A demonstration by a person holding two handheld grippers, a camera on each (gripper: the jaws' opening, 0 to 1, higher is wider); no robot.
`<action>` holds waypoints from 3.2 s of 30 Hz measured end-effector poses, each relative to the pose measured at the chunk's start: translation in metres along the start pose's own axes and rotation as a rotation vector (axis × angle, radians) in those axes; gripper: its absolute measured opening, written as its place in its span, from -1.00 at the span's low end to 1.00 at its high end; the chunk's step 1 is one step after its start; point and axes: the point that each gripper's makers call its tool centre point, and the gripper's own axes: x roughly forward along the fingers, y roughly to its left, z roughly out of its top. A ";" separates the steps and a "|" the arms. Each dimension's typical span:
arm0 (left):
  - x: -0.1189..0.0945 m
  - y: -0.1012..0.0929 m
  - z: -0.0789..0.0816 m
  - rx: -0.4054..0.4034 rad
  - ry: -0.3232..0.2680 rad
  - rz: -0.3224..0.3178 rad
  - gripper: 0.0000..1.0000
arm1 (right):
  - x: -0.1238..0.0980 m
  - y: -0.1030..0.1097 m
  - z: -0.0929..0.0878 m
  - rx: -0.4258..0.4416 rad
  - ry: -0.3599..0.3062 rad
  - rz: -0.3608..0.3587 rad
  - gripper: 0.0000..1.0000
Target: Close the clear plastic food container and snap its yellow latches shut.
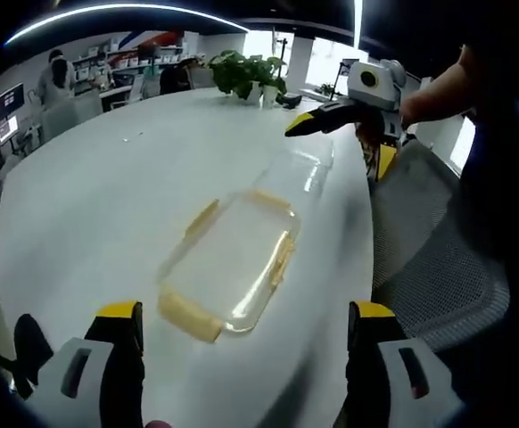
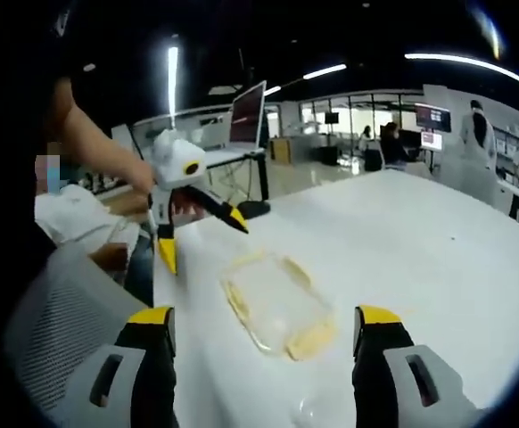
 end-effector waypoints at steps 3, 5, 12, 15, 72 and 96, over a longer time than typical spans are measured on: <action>0.001 0.004 0.000 0.014 0.013 -0.009 0.92 | 0.002 0.001 -0.003 -0.006 0.019 0.015 0.63; 0.002 0.005 -0.002 0.027 0.031 -0.020 0.91 | 0.003 0.001 -0.006 -0.019 0.038 0.019 0.62; 0.006 0.008 -0.008 0.107 0.091 -0.048 0.89 | 0.007 -0.002 -0.008 -0.035 0.057 0.028 0.59; 0.006 0.010 -0.009 0.101 0.102 -0.066 0.88 | 0.010 -0.003 -0.008 -0.041 0.062 0.032 0.59; 0.020 0.027 -0.034 0.352 0.341 -0.208 0.73 | 0.038 -0.032 -0.044 -0.201 0.349 0.158 0.38; 0.028 0.036 -0.032 0.408 0.380 -0.209 0.62 | 0.051 -0.044 -0.054 -0.260 0.445 0.194 0.18</action>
